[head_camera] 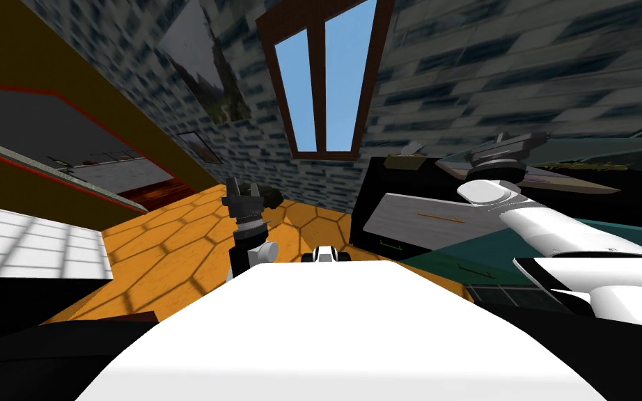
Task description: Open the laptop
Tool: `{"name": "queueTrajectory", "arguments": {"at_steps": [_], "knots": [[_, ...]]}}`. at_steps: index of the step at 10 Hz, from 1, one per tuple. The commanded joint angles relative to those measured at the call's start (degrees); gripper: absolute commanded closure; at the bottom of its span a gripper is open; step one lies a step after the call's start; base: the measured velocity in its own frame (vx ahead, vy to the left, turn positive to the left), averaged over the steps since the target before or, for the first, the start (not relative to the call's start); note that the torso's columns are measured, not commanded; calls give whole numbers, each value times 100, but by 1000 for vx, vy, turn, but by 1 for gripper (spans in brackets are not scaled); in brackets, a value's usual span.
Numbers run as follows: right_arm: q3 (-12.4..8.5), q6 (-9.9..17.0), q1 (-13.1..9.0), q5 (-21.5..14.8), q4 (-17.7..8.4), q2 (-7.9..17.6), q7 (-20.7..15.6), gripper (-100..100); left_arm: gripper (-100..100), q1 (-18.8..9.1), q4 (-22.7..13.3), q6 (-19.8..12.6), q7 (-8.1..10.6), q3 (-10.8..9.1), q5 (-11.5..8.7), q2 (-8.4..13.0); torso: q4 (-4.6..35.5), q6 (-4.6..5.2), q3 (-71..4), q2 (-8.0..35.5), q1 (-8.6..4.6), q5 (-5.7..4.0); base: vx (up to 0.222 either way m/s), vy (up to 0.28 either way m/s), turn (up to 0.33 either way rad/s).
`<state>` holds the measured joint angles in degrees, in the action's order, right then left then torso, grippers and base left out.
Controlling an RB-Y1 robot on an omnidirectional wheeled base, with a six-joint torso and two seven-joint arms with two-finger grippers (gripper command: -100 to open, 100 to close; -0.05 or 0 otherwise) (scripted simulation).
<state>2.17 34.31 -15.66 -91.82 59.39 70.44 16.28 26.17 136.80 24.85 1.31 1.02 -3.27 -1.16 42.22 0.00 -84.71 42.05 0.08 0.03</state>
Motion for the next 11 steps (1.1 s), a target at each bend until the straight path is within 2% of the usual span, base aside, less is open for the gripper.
{"name": "queueTrajectory", "arguments": {"at_steps": [1, 2, 3, 4, 5, 6, 7, 8, 9, 11], "knots": [[475, 460, -453, -466, -437, 48, 444, 100, 0, -2, 0, 0, 0, 1, 0, 0, 4, -10, 10, 23, 6, 2, -158, -7, 121], [683, 618, -509, -623, -437, 48, 623, 100, 0, -1, 0, 0, 0, 0, 0, 0, 12, 2, 23, 38, -10, -1, -82, -31, -13], [852, 779, -509, -623, -437, 48, 623, 100, 0, 0, 0, 0, 0, 0, 0, 0, 8, 5, 15, 22, -22, -8, -17, -19, -21], [881, 827, -509, -623, -437, 48, 623, 100, 0, 0, 0, 0, 0, 0, 0, 0, 0, 0, 1, 0, -17, -7, 10, -7, -2], [1150, 1054, -836, -930, -770, 93, 932, 100, 0, 1, 0, 0, 0, 0, 0, 0, -2, -2, -4, -4, -8, -3, -127, -33, 204], [1285, 1203, -952, -1057, -815, 93, 1035, 100, 0, -2, 0, 0, 0, 0, 0, 0, 9, -8, 21, 41, -9, -2, -168, -21, 127], [1464, 1368, -960, -1184, -815, 93, 1180, 100, 0, -1, 0, 0, 0, 0, 0, 0, 18, 4, 36, 56, -5, -1, -82, 8, -19], [1615, 1532, -960, -1184, -815, 93, 1180, 100, 0, 0, 0, 0, 0, 0, 0, 0, 11, 6, 21, 30, 0, -1, -18, 12, -31], [1490, 1533, -878, -899, -878, 218, 912, -100, 0, 0, 0, 0, 0, 0, 0, 0, 1, 0, 1, 2, -3, -1, -162, -120, 328], [1490, 1533, -878, -761, -878, 218, 723, -100, 0, -2, -1, -1, 0, -1, 0, 2, 12, 1, 25, 38, -49, -17, -120, -139, 300]]}}
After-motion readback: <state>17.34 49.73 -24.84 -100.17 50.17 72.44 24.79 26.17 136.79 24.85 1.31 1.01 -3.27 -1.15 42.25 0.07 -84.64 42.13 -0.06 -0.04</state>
